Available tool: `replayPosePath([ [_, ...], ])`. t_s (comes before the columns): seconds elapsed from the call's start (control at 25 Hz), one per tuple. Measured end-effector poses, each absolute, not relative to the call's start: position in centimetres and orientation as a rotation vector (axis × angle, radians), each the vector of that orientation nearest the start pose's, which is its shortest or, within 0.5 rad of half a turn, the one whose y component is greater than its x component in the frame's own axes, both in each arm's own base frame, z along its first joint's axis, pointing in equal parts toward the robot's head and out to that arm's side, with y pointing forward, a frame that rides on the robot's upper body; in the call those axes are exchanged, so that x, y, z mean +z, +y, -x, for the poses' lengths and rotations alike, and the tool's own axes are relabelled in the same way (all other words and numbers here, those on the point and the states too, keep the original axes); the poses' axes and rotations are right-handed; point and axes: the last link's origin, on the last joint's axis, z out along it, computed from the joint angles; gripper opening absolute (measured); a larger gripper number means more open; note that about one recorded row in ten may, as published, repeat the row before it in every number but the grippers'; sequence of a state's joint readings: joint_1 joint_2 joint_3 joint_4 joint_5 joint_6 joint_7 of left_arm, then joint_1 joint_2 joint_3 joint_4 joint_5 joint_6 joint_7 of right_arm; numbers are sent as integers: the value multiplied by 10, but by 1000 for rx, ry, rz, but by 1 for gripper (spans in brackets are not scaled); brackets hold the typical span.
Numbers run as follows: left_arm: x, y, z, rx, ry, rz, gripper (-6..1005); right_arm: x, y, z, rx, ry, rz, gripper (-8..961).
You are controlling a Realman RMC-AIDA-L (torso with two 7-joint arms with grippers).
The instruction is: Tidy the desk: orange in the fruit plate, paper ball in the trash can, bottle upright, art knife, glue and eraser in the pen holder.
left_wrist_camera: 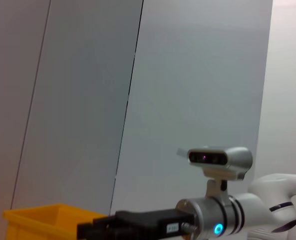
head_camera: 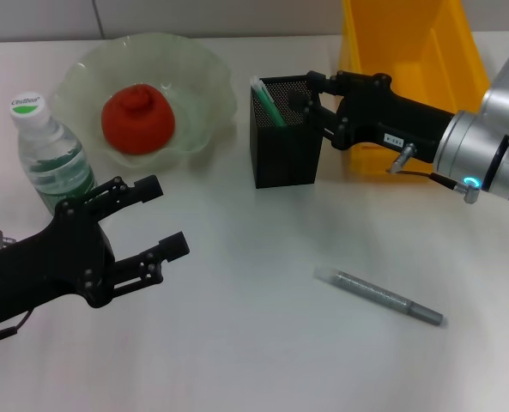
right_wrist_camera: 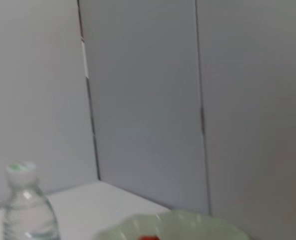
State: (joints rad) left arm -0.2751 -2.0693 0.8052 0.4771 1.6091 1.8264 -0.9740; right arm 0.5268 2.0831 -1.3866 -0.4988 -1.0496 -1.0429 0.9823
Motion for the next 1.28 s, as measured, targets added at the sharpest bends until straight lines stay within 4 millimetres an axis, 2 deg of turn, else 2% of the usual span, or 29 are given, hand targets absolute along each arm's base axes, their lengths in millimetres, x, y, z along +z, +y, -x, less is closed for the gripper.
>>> replayPosePath([
  [0.12,1,237,286,-1196,-393,2535,786,-45,359,-211,894,441,2485,382],
  [0.28,1,237,286,-1197,-393,2534,786,-30,354,-196,841,473,2621,396],
  [0.48,1,237,286,-1196,-393,2535,786,0,350,-172,485,592,2827,414],
  [0.52,1,238,285,-1197,-388,2536,786,11,350,-159,308,631,2881,418],
  [0.56,1,239,285,-1197,-387,2537,786,11,350,-159,308,631,2881,422],
  [0.68,1,239,285,-1197,-384,2538,786,21,350,-138,50,680,2932,432],
  [0.72,1,240,284,-1198,-380,2539,786,24,351,-126,-117,687,2944,436],
  [0.76,1,240,284,-1199,-380,2539,786,24,351,-126,-117,687,2944,440],
  [0.84,1,241,283,-1199,-380,2540,786,22,351,-116,-254,682,2949,447],
  [0.92,1,241,283,-1200,-379,2540,786,11,351,-108,-467,667,2933,454],
  [1.0,1,241,283,-1201,-379,2540,786,7,351,-107,-522,665,2919,461],
  [1.12,1,241,283,-1201,-379,2540,786,-14,352,-108,-701,675,2891,472],
  [1.28,1,241,282,-1202,-377,2541,787,-25,349,-110,-797,681,2898,487],
])
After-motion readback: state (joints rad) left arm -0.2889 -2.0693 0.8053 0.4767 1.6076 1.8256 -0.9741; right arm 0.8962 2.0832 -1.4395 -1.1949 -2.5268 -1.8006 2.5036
